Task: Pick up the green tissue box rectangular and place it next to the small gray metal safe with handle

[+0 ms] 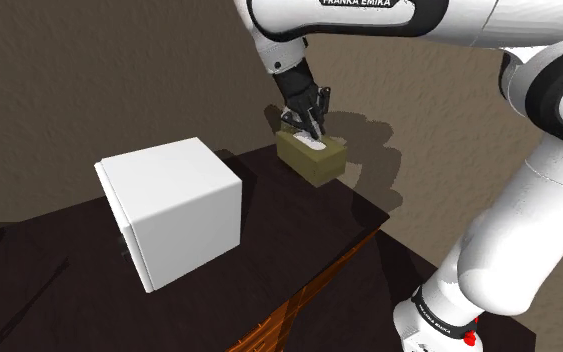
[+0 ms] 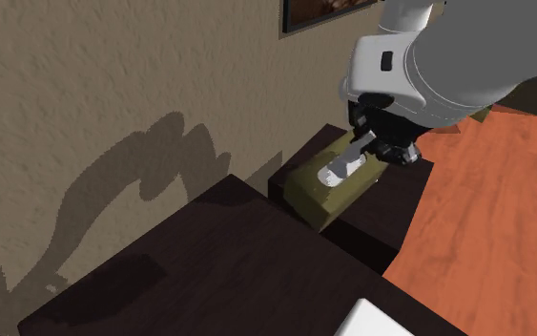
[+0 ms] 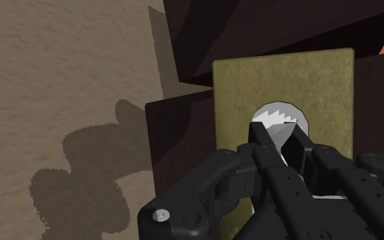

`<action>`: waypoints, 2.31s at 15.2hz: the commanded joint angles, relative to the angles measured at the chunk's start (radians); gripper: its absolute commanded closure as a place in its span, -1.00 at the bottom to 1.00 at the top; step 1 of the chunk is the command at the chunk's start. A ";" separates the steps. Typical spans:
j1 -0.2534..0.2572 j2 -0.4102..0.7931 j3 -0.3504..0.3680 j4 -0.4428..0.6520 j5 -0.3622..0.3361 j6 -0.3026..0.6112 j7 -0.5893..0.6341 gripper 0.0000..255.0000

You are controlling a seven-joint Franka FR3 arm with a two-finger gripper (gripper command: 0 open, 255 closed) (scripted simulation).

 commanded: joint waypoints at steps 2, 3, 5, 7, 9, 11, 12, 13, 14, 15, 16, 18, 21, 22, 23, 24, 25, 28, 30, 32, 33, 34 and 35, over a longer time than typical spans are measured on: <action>0.040 0.035 0.035 0.049 0.029 -0.031 0.080 1.00; 0.054 0.049 0.046 0.068 0.038 -0.041 0.107 1.00; 0.083 0.082 0.068 0.109 0.055 -0.060 0.161 1.00; 0.114 0.119 0.088 0.157 0.069 -0.080 0.217 1.00; 0.152 0.167 0.109 0.220 0.082 -0.104 0.279 1.00; 0.149 0.159 0.108 0.181 0.086 -0.073 0.280 1.00; 0.147 0.155 0.107 0.163 0.087 -0.058 0.280 1.00; 0.146 0.152 0.107 0.145 0.089 -0.043 0.281 1.00; 0.144 0.149 0.106 0.127 0.090 -0.028 0.282 1.00; 0.143 0.146 0.106 0.110 0.091 -0.014 0.282 1.00; 0.142 0.144 0.106 0.094 0.093 0.000 0.283 1.00; 0.139 0.140 0.105 0.062 0.094 0.029 0.285 1.00; 0.137 0.137 0.104 0.017 0.096 0.070 0.287 1.00; 0.136 0.136 0.104 0.003 0.097 0.084 0.288 1.00; 0.135 0.136 0.103 -0.011 0.097 0.097 0.289 1.00; 0.135 0.136 0.103 -0.024 0.098 0.111 0.290 1.00; 0.134 0.136 0.103 -0.038 0.098 0.124 0.291 1.00; 0.133 0.138 0.102 -0.076 0.098 0.163 0.295 1.00; 0.132 0.140 0.102 -0.099 0.098 0.189 0.298 1.00; 0.131 0.144 0.101 -0.122 0.097 0.215 0.301 1.00; 0.131 0.146 0.101 -0.133 0.096 0.228 0.302 1.00; 0.131 0.148 0.101 -0.143 0.096 0.240 0.304 1.00; 0.131 0.151 0.100 -0.154 0.095 0.253 0.305 1.00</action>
